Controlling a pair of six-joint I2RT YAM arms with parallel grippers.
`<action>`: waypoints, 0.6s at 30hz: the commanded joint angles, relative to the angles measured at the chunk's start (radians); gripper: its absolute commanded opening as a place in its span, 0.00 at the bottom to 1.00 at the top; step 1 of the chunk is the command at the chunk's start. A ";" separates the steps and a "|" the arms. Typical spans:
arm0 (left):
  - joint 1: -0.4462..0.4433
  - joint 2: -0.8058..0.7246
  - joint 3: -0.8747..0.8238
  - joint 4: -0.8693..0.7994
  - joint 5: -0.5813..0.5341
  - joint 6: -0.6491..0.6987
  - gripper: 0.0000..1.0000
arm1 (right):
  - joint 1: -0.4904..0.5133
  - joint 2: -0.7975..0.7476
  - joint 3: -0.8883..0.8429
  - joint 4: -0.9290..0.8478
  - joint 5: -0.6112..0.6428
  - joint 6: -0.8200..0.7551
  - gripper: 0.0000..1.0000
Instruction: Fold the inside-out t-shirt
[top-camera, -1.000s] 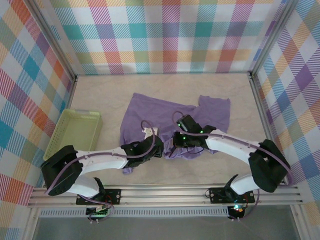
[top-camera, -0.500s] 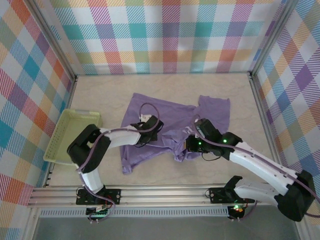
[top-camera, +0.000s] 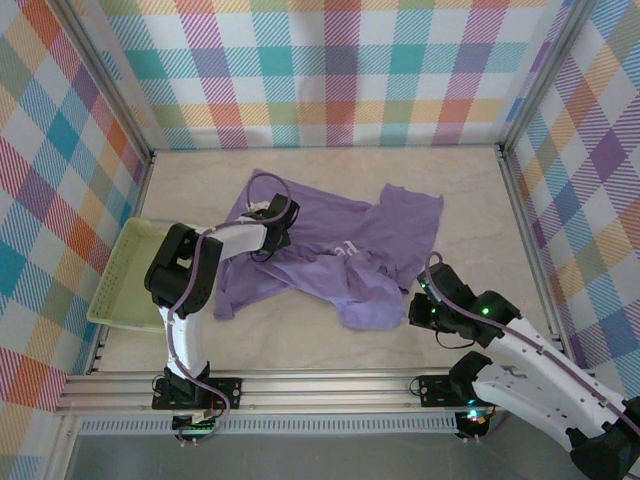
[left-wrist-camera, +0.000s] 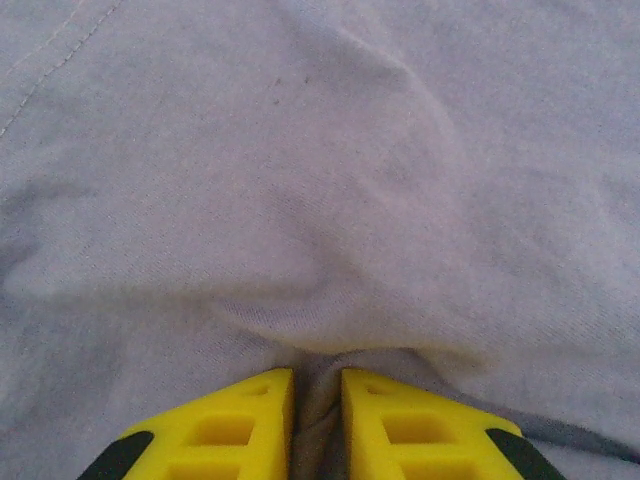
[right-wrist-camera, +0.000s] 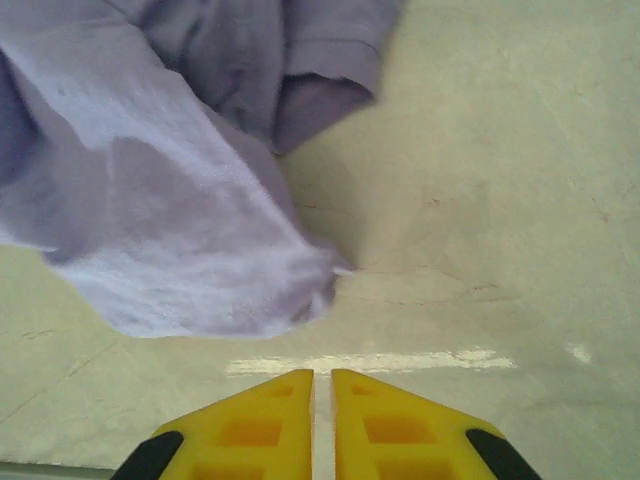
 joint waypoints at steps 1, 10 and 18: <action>0.025 0.030 0.011 -0.109 0.017 0.000 0.21 | -0.013 0.004 -0.035 0.015 -0.032 0.031 0.10; 0.025 0.046 0.048 -0.118 0.060 0.013 0.21 | -0.021 0.150 -0.077 0.182 -0.080 -0.046 0.31; 0.025 0.048 0.043 -0.107 0.100 0.010 0.21 | -0.049 0.365 -0.082 0.331 -0.074 -0.075 0.31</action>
